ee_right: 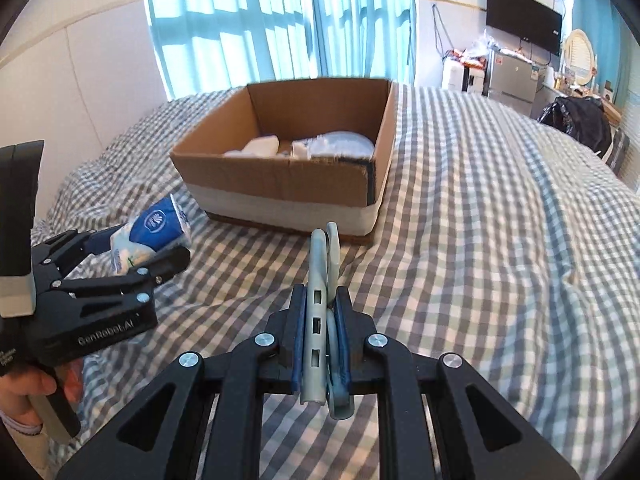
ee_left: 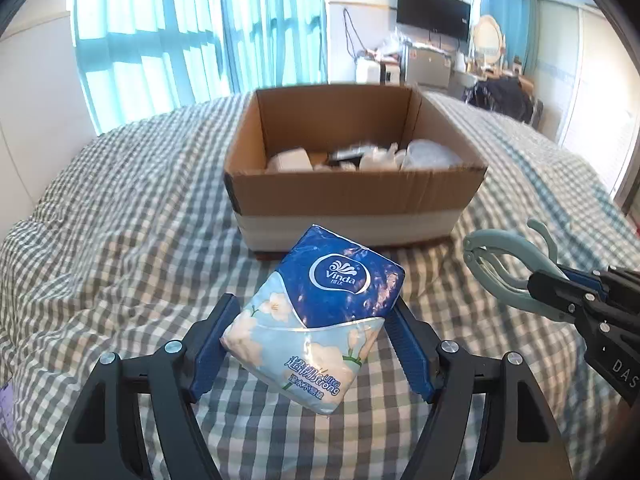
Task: Organize objects
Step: 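Grasp the blue tissue pack with the left gripper, then lower the tissue pack with left gripper while right lowers the clip into box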
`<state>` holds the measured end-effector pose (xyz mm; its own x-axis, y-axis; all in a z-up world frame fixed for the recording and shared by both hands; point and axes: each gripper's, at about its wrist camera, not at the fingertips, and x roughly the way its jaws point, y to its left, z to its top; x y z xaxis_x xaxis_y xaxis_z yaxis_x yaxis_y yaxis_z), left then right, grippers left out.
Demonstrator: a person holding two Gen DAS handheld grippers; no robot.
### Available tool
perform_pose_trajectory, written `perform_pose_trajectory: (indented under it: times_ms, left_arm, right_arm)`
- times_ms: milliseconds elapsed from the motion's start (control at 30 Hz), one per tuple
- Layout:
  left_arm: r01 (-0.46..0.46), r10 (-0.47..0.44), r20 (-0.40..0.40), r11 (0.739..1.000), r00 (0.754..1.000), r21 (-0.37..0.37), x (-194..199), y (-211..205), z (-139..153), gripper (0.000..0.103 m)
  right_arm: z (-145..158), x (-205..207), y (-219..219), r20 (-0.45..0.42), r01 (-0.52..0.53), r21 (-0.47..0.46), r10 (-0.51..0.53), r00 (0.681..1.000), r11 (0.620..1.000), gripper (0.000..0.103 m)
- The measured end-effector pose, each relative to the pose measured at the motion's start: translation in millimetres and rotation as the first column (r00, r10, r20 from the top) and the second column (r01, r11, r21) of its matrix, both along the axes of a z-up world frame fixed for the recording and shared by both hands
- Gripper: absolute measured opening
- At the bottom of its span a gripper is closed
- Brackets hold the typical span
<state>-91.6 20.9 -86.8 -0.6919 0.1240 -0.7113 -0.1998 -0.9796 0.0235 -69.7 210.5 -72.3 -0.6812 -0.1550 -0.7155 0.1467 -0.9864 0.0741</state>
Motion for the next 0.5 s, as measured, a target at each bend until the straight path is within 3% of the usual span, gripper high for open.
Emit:
perform_pose_trajectory:
  times_ms: [500]
  left_arm:
    - [-0.043,0.051,-0.126,0.997,0.991,0.065,32.2,-5.8,74.7,0.076]
  right_arm:
    - [80.1,43.8,7.7,-0.166,-0.024,-0.022,0.020,0.986,0.999,0.013]
